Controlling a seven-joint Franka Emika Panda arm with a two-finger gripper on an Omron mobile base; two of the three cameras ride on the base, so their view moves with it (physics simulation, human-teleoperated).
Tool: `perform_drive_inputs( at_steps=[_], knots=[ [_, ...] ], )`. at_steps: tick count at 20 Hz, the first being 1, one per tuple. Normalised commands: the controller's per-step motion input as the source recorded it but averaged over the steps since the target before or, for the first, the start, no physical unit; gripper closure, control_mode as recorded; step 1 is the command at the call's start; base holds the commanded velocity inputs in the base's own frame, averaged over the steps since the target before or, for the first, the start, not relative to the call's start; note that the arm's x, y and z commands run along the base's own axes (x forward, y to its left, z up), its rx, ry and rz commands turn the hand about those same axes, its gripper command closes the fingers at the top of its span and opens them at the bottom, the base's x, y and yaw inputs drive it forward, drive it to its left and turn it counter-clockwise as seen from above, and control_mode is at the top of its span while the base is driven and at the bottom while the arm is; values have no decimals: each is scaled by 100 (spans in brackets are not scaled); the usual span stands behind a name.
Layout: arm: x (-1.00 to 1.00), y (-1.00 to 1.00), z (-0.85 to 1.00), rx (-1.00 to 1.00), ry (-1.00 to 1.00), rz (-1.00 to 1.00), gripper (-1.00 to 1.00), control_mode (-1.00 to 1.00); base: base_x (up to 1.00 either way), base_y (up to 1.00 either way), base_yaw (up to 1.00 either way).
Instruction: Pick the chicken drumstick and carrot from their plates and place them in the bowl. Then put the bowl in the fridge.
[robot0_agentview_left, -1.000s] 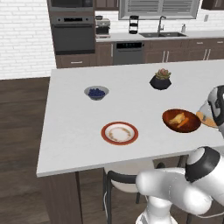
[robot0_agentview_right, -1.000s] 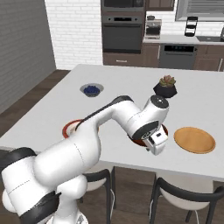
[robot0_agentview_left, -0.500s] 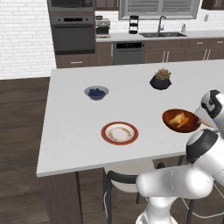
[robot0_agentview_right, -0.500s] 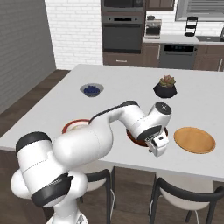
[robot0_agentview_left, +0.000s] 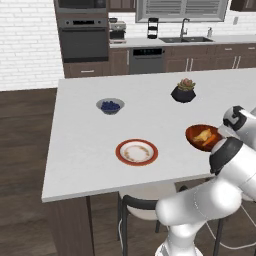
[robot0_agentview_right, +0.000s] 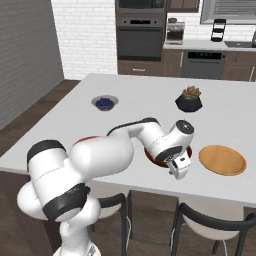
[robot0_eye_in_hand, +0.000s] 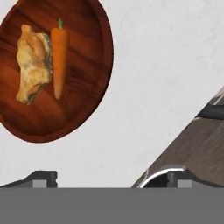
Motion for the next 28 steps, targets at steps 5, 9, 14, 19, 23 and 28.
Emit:
perform_drive_inputs(
  at_steps=[5,9,14,19,23,28],
  knots=[
    [18,0,-27,0,0,-1,-100,-100,0,0,0],
    [14,0,-18,0,0,0,-100,-100,0,0,0],
    [28,0,-21,0,0,0,-100,-100,0,0,0],
    [16,-4,-19,0,0,0,-100,-100,0,0,0],
    [11,-14,-8,1,0,0,-100,-100,0,0,0],
    [15,-12,-9,0,0,0,-100,-100,0,0,0]
  ],
)
